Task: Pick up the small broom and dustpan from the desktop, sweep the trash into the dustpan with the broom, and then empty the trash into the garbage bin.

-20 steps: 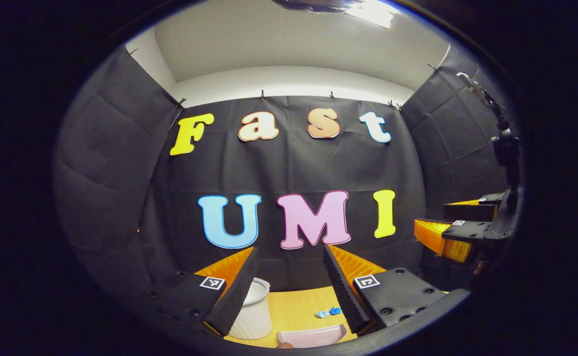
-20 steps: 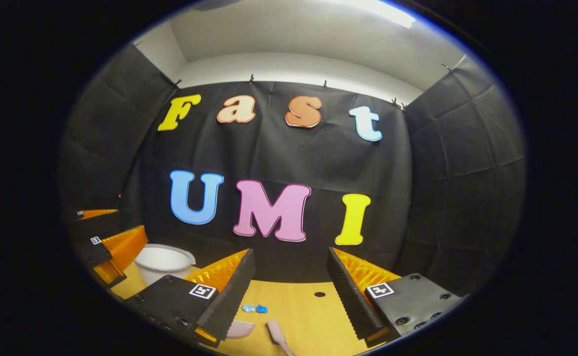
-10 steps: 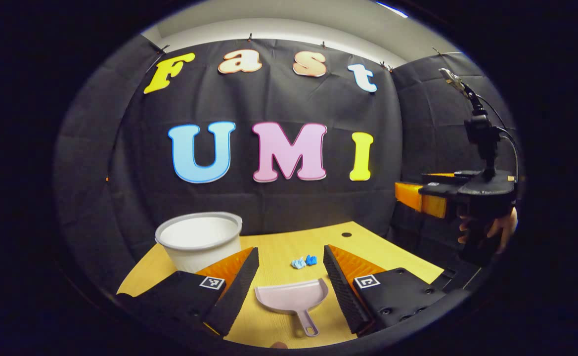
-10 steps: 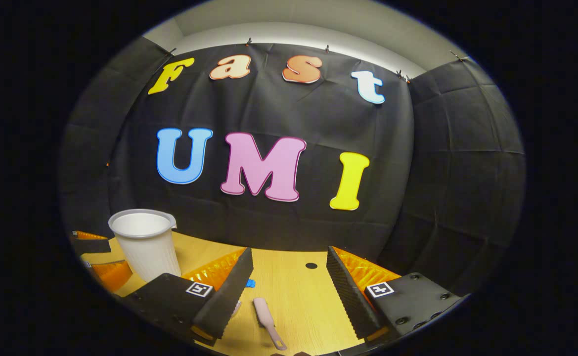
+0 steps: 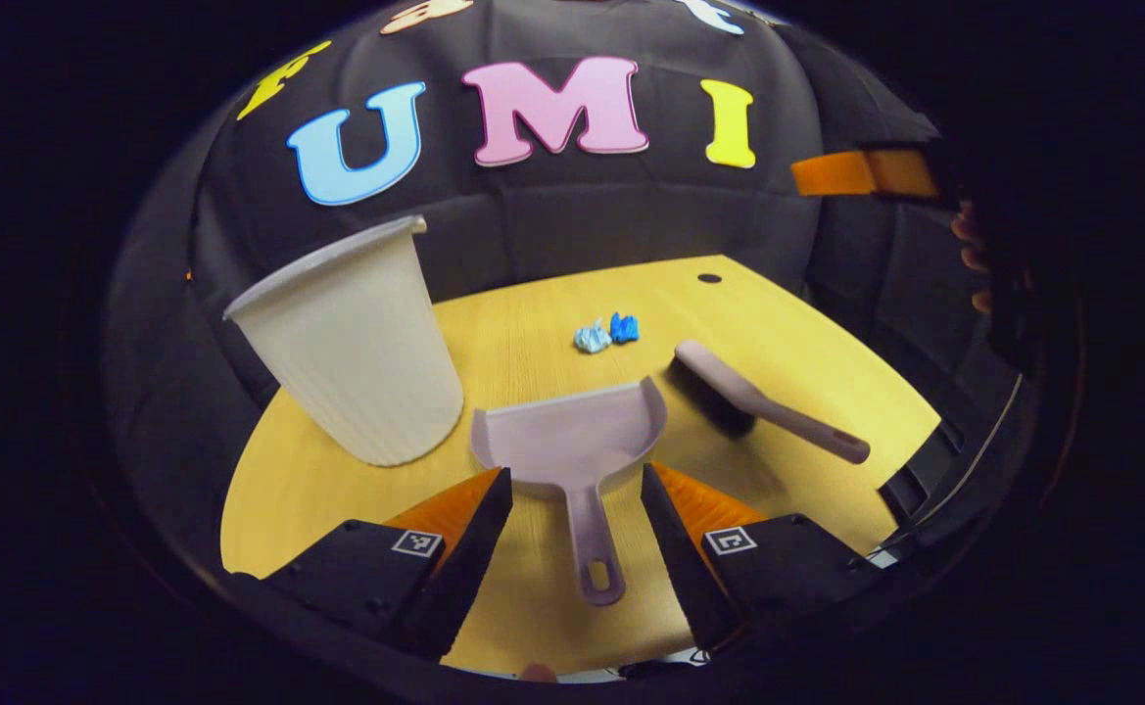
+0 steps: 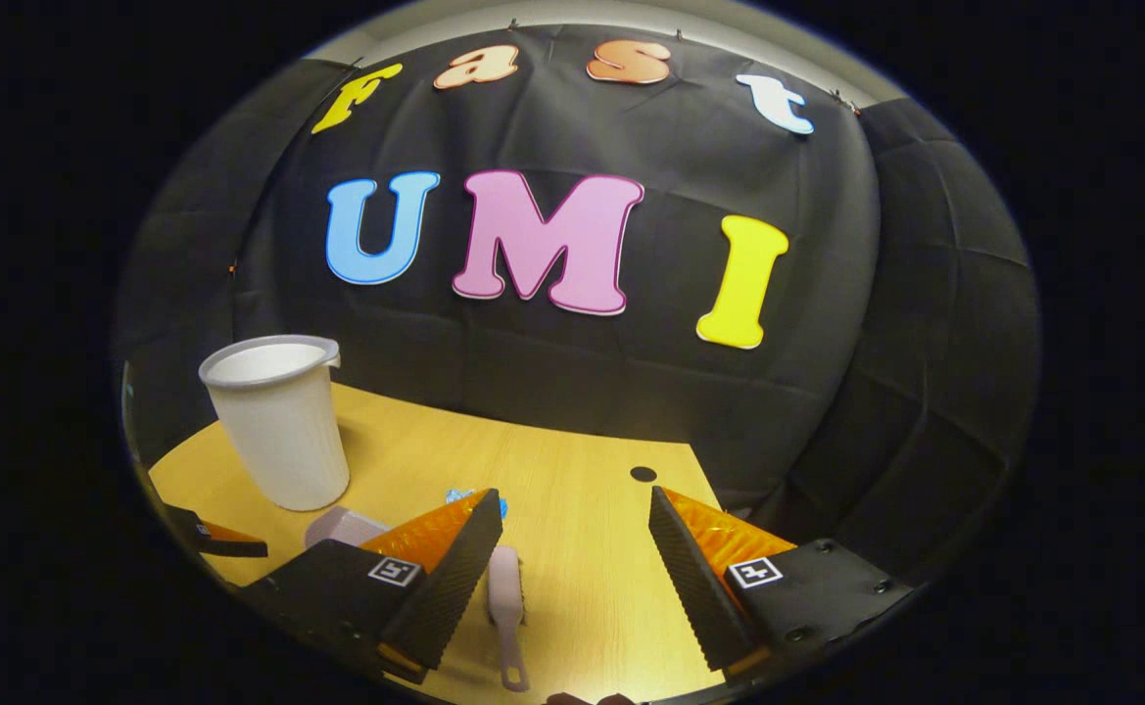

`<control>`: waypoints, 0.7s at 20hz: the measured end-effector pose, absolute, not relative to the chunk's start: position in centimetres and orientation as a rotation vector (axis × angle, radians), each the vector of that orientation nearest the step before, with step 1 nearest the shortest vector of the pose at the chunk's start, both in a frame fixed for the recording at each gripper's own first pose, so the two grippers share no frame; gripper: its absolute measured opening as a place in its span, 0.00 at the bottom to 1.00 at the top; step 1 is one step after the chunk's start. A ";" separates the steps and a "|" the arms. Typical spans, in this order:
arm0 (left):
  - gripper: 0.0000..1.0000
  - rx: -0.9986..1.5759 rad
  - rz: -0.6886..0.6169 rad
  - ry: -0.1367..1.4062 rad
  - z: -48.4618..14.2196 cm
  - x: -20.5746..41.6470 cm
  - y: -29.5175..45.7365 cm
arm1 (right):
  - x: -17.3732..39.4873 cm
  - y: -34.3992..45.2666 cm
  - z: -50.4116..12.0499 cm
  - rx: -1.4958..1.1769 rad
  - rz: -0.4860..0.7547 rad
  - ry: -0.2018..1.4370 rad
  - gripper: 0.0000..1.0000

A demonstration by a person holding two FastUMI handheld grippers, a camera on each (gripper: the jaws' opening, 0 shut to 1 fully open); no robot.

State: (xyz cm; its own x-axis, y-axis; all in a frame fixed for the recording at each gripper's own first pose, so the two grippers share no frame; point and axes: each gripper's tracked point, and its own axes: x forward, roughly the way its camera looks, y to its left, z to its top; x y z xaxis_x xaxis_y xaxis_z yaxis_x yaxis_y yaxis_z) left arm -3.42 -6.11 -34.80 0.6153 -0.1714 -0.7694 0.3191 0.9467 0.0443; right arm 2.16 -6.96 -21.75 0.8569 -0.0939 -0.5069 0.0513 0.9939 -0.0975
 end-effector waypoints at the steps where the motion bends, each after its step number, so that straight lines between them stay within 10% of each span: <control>1: 0.80 0.189 -0.275 0.892 -35.6 -3.4 -6.3 | 2.5 -7.4 -22.5 -0.076 -0.071 0.551 0.97; 14: 0.72 0.273 -0.225 1.277 -42.3 -2.2 -8.1 | 4.5 -10.5 -26.8 0.000 0.018 0.647 0.98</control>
State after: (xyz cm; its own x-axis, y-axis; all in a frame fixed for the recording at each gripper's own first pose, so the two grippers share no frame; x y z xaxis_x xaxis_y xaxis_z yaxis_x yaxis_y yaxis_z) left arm -2.16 -8.12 -42.27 0.2757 -0.0144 -0.9611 0.3152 0.9459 0.0763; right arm 4.47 -10.47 -26.76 0.7975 0.0165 -0.6031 -0.0167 0.9998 0.0052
